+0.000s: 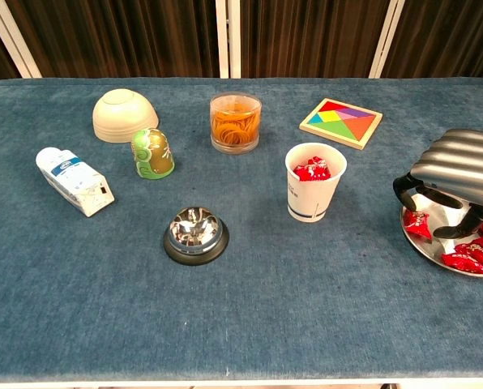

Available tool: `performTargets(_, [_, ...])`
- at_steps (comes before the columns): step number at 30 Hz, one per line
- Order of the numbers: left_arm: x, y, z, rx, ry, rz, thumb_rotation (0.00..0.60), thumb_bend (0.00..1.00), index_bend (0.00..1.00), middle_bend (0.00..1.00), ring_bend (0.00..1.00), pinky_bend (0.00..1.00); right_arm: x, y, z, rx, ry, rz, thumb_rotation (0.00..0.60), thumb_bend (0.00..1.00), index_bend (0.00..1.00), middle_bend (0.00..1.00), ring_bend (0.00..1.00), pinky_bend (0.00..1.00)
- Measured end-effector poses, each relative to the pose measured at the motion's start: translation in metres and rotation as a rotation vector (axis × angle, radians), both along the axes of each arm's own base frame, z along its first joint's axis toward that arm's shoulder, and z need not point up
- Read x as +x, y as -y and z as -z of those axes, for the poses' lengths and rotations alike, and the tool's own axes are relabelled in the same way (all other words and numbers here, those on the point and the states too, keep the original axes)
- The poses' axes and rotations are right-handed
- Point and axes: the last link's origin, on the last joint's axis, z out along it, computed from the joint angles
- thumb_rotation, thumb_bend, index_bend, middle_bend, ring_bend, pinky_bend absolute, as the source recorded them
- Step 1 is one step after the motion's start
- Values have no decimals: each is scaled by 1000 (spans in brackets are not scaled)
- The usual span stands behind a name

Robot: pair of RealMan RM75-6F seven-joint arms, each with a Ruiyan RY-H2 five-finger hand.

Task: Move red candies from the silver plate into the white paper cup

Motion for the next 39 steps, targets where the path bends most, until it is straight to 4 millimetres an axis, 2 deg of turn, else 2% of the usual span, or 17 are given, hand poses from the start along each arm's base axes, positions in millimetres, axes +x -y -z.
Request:
performTargets(10, [-2,1,0,-1,0,-5,600,0,95,7,0,0,0,3,8,8,7,13,600,358,573,832,1000,1000])
performTargets(12, [-2,1,0,0,0,-5,600,0,95,7,0,0,0,3,10,16,4,14,600,394,593,832,1000,1000])
performTargets(17, [-3,2,0,1,1,-7,600,0,94,7,0,0,-1,2,12,25,6,25,600,581,662,831,1000,1000])
performTargets(22, [-3,3,-1,3,1,-5,600,0,95,7,0,0,5,4,-1,-12,63,27,600,598,678,832,1000,1000])
performTargets(25, [-1,2,-2,4,1,1,600,0,94,8,0,0,18,6,-15,-44,140,22,600,598,681,832,1000,1000])
performTargets(31, [1,1,-2,5,0,8,600,0,95,7,0,0,63,21,-35,-86,291,-27,600,598,668,832,1000,1000])
performTargets(34, [2,1,-2,5,-3,9,600,0,94,7,0,0,83,32,-33,-80,327,-38,600,598,658,832,1000,1000])
performTargets(39, [1,2,-3,7,-7,3,600,0,95,7,0,0,108,39,-12,-35,320,-39,600,596,625,832,1000,1000])
